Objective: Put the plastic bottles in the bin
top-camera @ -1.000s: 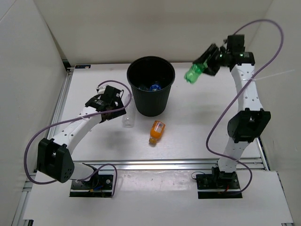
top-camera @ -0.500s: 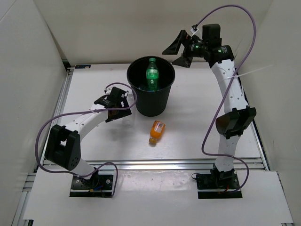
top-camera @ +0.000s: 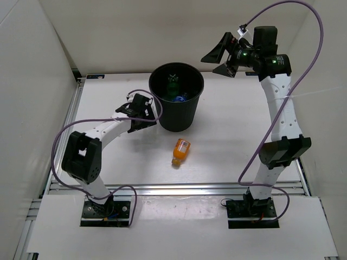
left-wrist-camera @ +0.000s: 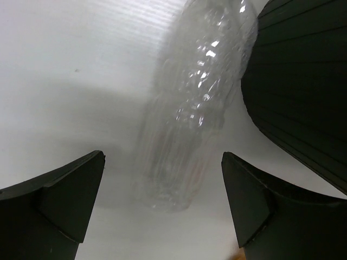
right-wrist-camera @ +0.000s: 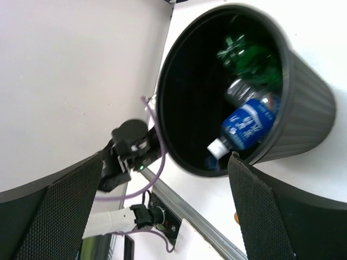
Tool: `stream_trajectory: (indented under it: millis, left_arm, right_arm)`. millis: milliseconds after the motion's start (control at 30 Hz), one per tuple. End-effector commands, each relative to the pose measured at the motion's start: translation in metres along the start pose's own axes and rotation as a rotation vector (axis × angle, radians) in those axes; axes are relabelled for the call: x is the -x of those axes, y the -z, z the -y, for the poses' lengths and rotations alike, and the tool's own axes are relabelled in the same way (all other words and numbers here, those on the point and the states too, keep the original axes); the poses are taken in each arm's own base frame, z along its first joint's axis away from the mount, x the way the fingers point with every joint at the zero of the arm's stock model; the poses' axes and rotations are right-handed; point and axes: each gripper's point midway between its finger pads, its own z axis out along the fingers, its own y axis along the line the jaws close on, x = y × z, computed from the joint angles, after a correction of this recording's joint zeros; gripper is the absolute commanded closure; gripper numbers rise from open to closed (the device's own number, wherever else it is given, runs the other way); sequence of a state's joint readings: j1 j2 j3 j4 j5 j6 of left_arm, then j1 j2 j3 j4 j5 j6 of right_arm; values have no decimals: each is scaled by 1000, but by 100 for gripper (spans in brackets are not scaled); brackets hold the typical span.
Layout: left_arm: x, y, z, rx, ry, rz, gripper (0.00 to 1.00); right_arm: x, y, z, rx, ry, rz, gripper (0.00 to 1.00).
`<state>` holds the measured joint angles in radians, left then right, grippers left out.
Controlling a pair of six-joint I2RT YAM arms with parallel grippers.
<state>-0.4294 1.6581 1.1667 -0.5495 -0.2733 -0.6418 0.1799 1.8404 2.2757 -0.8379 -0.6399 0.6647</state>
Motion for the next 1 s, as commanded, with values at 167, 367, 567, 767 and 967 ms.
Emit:
stream_trajectory:
  millis: [167, 367, 567, 767, 967]
  left_arm:
    - [0, -22, 21, -44, -35, -35, 0]
    - [-34, -32, -3, -2, -19, -121, 14]
    - [-36, -13, -20, -6, -7, -99, 48]
    - [55, 70, -17, -95, 108, 211, 50]
    - [182, 188, 16, -238, 152, 566, 52]
  right_arm:
    - [-9, 8, -8, 34, 26, -31, 0]
    - [-10, 2, -3, 33, 14, -48, 0]
    - [-10, -5, 5, 24, 0, -59, 0]
    - [-7, -9, 16, 3, -15, -58, 0]
    - [-9, -13, 32, -29, -45, -67, 0]
